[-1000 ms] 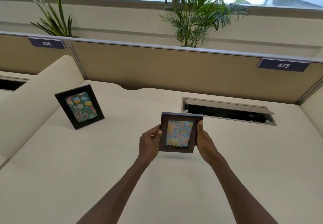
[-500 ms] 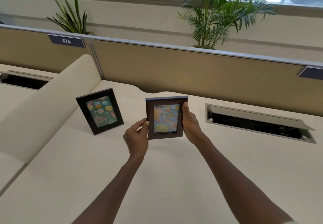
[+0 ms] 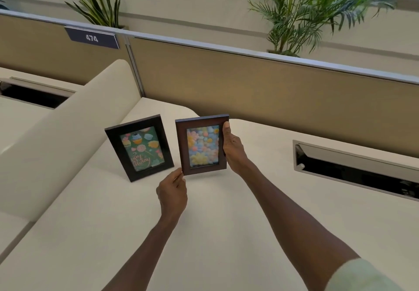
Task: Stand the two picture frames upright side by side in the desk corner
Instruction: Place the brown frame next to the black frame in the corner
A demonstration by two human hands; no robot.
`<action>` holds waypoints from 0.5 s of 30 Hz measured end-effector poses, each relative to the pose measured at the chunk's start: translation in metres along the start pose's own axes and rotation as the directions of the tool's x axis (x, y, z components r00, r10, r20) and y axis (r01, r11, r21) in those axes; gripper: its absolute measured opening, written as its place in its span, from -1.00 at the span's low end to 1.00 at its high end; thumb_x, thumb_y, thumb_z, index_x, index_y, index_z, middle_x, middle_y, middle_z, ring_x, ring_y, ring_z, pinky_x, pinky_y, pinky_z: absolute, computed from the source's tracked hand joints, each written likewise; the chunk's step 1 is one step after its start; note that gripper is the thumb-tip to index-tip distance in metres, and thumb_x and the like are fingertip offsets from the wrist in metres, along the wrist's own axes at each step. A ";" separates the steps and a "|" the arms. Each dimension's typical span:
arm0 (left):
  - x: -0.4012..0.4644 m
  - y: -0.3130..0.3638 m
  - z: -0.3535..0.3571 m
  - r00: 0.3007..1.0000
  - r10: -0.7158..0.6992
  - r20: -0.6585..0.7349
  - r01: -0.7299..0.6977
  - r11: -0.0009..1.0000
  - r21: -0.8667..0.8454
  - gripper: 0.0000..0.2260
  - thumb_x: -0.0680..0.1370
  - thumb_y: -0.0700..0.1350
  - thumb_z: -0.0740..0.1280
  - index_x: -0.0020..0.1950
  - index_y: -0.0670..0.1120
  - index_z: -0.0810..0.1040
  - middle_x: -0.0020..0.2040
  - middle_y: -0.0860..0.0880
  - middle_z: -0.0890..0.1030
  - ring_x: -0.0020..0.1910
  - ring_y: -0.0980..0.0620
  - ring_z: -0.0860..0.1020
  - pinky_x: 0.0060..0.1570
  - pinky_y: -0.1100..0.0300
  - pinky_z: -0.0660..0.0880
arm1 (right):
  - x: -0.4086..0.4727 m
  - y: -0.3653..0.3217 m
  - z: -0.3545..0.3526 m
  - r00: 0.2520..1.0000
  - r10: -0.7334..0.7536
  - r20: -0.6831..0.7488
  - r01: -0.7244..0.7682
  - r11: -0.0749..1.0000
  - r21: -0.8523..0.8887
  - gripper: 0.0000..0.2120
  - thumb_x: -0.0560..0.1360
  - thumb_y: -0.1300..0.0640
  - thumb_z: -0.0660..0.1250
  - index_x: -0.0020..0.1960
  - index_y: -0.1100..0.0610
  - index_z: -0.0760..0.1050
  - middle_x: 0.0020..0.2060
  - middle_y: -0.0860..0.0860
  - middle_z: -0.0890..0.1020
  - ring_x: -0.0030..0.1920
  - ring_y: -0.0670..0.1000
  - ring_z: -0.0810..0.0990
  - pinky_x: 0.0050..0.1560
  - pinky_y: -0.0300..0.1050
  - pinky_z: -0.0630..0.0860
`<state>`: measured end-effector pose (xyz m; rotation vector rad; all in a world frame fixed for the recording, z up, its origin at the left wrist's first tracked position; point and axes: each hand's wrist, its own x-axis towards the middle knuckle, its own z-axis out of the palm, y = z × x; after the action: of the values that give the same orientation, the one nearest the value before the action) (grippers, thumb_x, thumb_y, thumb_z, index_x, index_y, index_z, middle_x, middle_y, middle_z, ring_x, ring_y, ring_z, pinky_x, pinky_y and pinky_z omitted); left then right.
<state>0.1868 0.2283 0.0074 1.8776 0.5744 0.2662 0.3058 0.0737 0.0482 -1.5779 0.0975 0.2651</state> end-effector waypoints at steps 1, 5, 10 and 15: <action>0.002 -0.002 0.001 1.000 -0.003 0.019 0.003 1.000 0.007 -0.66 0.55 -0.34 0.33 0.33 -0.24 0.53 0.25 -0.16 0.62 0.21 -0.01 0.58 0.16 0.41 0.38 | 0.005 0.000 0.003 1.000 -0.001 0.006 0.001 1.000 -0.008 -0.17 0.17 -0.68 0.13 -0.03 -0.03 0.67 -0.12 -0.05 0.77 -0.09 0.01 0.76 -0.20 -0.19 0.66; 0.013 -0.007 0.008 0.997 -0.029 0.074 0.028 0.999 0.017 -0.57 0.55 -0.35 0.32 0.42 -0.25 0.42 0.36 -0.18 0.53 0.35 -0.07 0.51 0.24 0.34 0.33 | 0.025 0.003 0.015 1.000 0.007 0.020 -0.006 0.999 -0.040 -0.22 0.20 -0.66 0.12 -0.06 -0.05 0.67 -0.18 -0.11 0.77 -0.12 -0.03 0.76 -0.26 -0.25 0.64; 0.019 -0.010 0.020 0.992 -0.064 0.110 0.064 0.998 0.006 -0.45 0.54 -0.29 0.37 0.50 -0.24 0.30 0.46 -0.19 0.42 0.38 -0.15 0.47 0.26 0.23 0.38 | 0.043 0.005 0.022 0.999 0.024 0.033 -0.022 0.998 -0.063 -0.34 0.33 -0.55 0.05 -0.03 -0.08 0.63 -0.24 -0.20 0.75 -0.19 -0.13 0.75 -0.30 -0.31 0.60; 0.019 -0.015 0.028 0.987 -0.084 0.136 0.077 0.995 0.056 -0.35 0.53 -0.19 0.41 0.55 -0.20 0.21 0.50 -0.16 0.37 0.41 -0.15 0.44 0.27 0.21 0.36 | 0.055 0.006 0.022 0.999 0.039 0.038 -0.038 0.998 -0.042 -0.36 0.34 -0.52 0.05 -0.01 -0.07 0.62 -0.22 -0.18 0.75 -0.19 -0.12 0.75 -0.30 -0.32 0.61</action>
<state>0.2119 0.2191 -0.0187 1.8995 0.5651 0.0686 0.3548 0.1008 0.0294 -1.6120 0.0934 0.3293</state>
